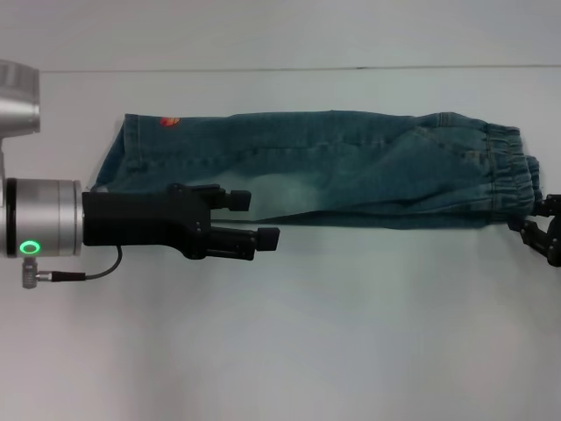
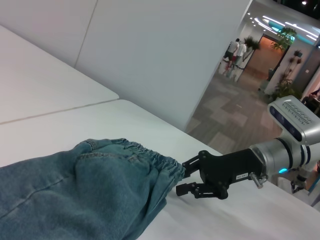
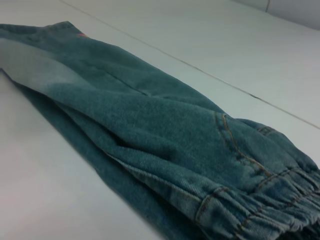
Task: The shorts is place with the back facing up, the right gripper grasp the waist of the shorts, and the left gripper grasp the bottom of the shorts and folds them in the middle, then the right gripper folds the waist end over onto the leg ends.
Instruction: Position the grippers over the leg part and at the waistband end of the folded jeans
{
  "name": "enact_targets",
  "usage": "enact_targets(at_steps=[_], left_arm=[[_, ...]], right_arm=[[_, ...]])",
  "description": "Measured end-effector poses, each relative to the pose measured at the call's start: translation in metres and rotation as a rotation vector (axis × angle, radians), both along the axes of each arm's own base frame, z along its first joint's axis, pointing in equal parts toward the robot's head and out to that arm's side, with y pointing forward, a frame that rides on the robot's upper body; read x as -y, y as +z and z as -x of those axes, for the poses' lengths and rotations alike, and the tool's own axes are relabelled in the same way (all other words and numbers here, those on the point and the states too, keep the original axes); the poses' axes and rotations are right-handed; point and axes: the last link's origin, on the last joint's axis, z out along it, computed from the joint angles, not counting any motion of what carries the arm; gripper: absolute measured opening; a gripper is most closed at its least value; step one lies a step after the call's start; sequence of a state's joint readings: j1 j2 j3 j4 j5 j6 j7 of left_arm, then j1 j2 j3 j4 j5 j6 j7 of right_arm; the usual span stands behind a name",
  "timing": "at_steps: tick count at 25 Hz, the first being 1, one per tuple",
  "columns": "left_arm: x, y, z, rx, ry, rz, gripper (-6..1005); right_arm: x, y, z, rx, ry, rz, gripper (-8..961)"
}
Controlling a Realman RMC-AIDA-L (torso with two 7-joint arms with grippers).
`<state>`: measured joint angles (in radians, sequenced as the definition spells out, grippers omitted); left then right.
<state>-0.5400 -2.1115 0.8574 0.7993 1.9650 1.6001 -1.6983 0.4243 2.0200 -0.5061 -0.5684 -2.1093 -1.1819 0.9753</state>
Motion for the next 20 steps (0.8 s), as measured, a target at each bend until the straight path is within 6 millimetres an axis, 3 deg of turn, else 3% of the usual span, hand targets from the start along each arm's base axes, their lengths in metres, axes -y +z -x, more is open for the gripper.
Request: enact_targets(at_steps=[2,12,20], left_arm=[[0.0,-0.001,-0.001,0.001,-0.001,0.001,914],[0.002,-0.01,0.0,0.01,0.013,-0.016,913],[-0.018,-0.043,-0.001,0.049,0.1,-0.151,880]], right_arm=[[-0.001,-0.001,0.001,0.006,0.007,0.0,452],[0.0,-0.003,0.0,0.02,0.021,0.008,37],[0.013,0.009,0.005,-0.002,0.037,0.0,38]])
